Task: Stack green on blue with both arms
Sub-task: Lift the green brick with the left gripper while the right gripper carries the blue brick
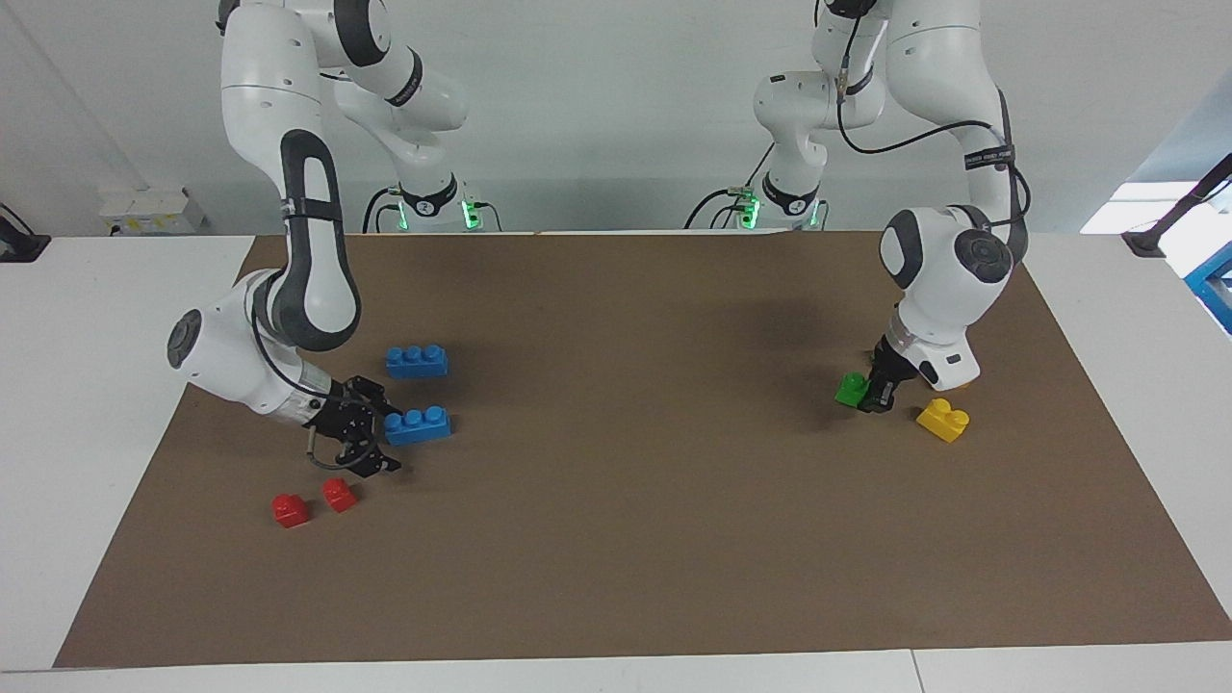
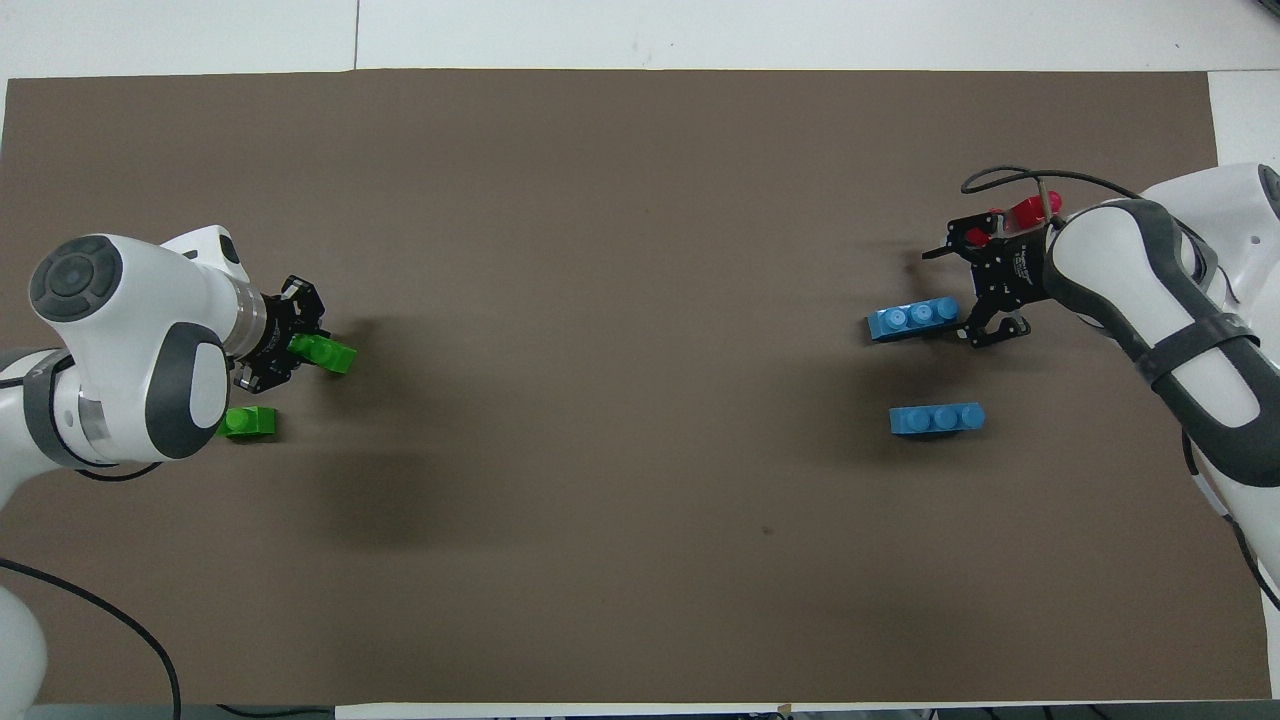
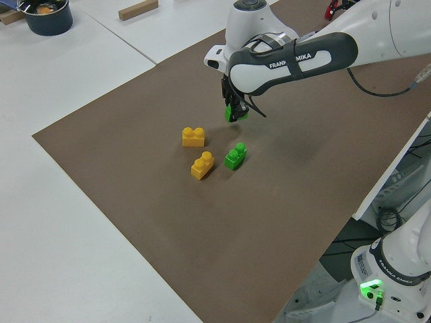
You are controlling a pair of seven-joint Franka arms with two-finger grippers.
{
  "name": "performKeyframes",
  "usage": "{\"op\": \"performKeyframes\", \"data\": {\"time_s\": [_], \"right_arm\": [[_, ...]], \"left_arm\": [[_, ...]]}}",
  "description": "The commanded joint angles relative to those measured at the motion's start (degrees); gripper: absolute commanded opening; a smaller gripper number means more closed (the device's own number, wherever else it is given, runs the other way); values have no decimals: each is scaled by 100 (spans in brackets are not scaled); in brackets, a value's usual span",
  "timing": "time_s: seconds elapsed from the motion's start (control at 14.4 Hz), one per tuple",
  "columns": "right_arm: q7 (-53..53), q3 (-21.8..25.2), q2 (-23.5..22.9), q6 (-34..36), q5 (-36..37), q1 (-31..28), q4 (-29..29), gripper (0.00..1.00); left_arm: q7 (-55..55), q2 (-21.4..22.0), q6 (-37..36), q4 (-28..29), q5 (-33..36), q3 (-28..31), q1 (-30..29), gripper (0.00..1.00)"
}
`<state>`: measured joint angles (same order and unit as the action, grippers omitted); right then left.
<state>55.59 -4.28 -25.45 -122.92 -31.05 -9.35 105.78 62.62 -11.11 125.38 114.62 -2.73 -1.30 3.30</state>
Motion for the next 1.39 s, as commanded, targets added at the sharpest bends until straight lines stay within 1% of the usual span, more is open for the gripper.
{"op": "performKeyframes", "data": {"time_s": [0.0, 0.14, 0.21, 0.35, 0.42, 0.56, 0.63, 0.7, 0.9, 0.97, 1.11, 1.18, 1.32], "right_arm": [[-364, -38, 14, -101, -182, -41, 83, 100], [-557, -38, 14, -92, -191, -58, 83, 98], [-628, -38, 22, -74, -182, -76, 83, 96], [-821, -38, 23, -39, -182, -146, 83, 84], [-822, -38, 23, -30, -191, -155, 83, 73], [-822, -47, 23, 127, -243, -251, 48, 40], [-822, -47, 23, 233, -392, -286, 4, 7], [-822, -47, 23, 216, -419, -269, -5, 1], [-822, -47, 23, 242, -419, -269, -14, 0], [-822, -56, 23, 242, -428, -269, -23, 0], [-673, -73, 40, 330, -690, -191, -145, 0], [-403, -91, 84, 409, -744, -146, -215, 0], [649, -143, 311, 488, -745, 212, -382, 0]], "left_arm": [[171, 65, -907, -684, -105, 25, 48, 0], [364, 240, -1496, -1115, -105, 16, 126, 0], [548, 310, -1795, -1291, -105, 16, 170, 0], [874, 451, -2078, -1521, -105, -2, 276, 0], [927, 626, -2105, -1513, -105, -45, 302, 0], [937, 934, -2394, -1512, -105, -55, 311, 0], [937, 1031, -2474, -1486, -105, -55, 320, 0], [937, 1093, -2544, -1469, -105, -55, 338, 0], [963, 1137, -2659, -1451, -113, -55, 338, 0], [1189, 1155, -2659, -1434, -113, -55, 338, 0], [2057, 1155, -2598, -1416, -113, -55, 329, 0], [2523, 1163, -2572, -1416, -113, -55, 320, 0], [3026, 1155, -2528, -1416, -113, -55, 320, 0]]}}
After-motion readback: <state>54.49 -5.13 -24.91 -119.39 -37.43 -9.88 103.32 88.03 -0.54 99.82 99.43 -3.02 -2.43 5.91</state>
